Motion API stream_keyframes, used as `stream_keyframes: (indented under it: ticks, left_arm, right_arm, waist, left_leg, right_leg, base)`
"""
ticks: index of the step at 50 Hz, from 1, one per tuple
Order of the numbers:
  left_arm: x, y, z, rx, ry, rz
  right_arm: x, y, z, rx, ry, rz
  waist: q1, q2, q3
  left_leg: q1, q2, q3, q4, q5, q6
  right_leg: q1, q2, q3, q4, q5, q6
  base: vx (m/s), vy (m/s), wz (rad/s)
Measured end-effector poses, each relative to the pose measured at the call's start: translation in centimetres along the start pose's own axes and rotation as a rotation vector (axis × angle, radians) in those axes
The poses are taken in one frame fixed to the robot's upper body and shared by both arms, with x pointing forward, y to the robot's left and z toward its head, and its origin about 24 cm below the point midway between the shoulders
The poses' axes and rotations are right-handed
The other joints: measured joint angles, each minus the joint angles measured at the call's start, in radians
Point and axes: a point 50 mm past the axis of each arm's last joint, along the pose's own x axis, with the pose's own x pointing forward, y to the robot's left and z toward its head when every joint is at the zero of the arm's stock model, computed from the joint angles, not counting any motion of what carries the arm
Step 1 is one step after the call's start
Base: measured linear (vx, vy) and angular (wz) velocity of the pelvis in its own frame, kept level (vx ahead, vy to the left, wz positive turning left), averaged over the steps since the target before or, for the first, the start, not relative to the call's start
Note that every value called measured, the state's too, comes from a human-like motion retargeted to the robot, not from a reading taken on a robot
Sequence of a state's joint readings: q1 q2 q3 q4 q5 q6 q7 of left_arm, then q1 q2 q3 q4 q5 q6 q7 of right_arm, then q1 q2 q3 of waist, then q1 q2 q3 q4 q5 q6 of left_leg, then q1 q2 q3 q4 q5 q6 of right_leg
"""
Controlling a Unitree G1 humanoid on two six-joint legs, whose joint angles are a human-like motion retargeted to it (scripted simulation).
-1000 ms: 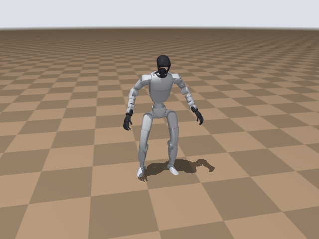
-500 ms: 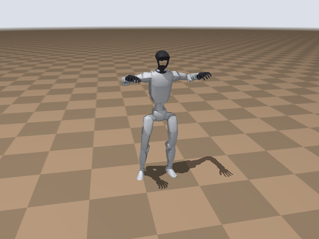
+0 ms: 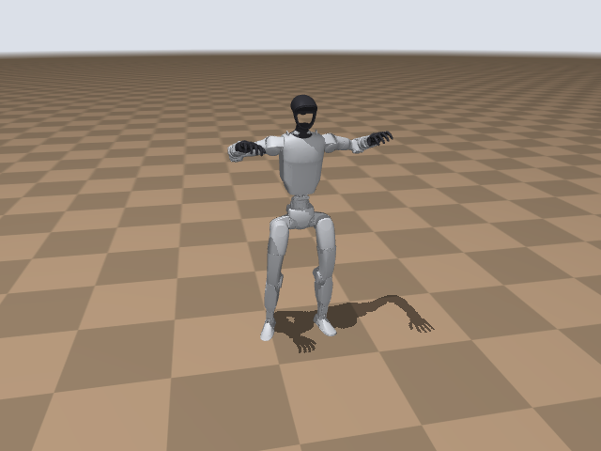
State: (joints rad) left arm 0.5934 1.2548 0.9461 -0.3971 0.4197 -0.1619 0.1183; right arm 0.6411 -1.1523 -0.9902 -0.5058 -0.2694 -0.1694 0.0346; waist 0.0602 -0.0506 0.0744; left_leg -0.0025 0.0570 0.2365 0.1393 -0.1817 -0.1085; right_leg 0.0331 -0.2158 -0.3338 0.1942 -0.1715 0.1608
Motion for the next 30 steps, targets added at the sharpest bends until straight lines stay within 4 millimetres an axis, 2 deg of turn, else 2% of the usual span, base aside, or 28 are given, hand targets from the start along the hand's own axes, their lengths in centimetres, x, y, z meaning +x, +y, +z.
stream_keyframes:
  ticks: [10,13,15,18,26,28,30]
  left_arm:
    - [0.2,0.1,-0.3,0.038,0.004,-0.023]
    - [0.0,-0.4,0.0,-0.07,-0.003,-0.05]
    - [0.0,-0.3,-0.3,-0.014,0.007,-0.046]
    - [-0.3,-0.8,-0.2,-0.091,0.018,-0.071]
    - [-0.4,-0.9,-0.5,-0.09,0.036,-0.07]
    - [-0.3,-0.5,-0.8,-0.005,0.042,-0.052]
    - [-0.4,-0.8,-0.7,-0.052,0.042,-0.061]
  right_arm:
    - [-0.3,0.3,-0.4,0.017,0.033,0.001]
    - [-0.2,0.6,-0.4,0.038,0.03,0.025]
    - [-0.2,0.4,-0.4,0.012,0.029,0.016]
    - [-0.1,0.6,-0.3,0.027,0.022,0.039]
    - [0.0,0.5,-0.5,0.025,0.031,0.029]
    - [0.0,0.2,-0.6,0.011,0.034,0.013]
    - [0.0,0.5,-0.6,0.024,0.036,0.028]
  waist:
    - [0.002,0.001,-0.006]
    - [-0.003,0.0,-0.014]
    - [0.0,0.002,-0.017]
    - [0.0,0.002,-0.027]
    - [0.009,0.001,-0.033]
    - [0.013,0.002,-0.03]
    - [0.011,0.0,-0.035]
  left_leg:
    - [-0.005,0.001,0.002,-0.004,0.003,0.002]
    - [-0.005,-0.001,0.001,-0.003,0.001,0.003]
    - [-0.005,-0.001,0.001,-0.004,0.003,0.002]
    - [0.0,-0.003,0.004,-0.007,0.001,0.004]
    - [0.003,-0.006,0.003,-0.015,0.0,0.005]
    - [0.002,-0.006,0.001,-0.016,0.0,0.001]
    - [0.003,-0.007,-0.001,-0.016,-0.001,0.002]
  right_leg:
    - [-0.006,0.0,-0.001,-0.003,0.007,0.006]
    - [-0.003,-0.001,-0.004,-0.007,0.009,0.006]
    - [-0.003,-0.001,-0.005,-0.008,0.01,0.006]
    - [-0.001,-0.003,-0.003,-0.01,0.009,0.005]
    - [0.0,-0.005,-0.006,-0.009,0.006,0.006]
    - [0.0,-0.005,-0.008,-0.009,0.006,0.008]
    - [0.002,-0.007,-0.011,-0.009,0.004,0.005]
  base:
    - [0.0,0.0,0.0]
    - [0.0,0.0,0.0]
    - [0.0,0.0,0.0]
    - [0.0,0.0,0.0]
    - [0.0,0.0,0.0]
    - [0.0,0.0,0.0]
    - [0.0,0.0,0.0]
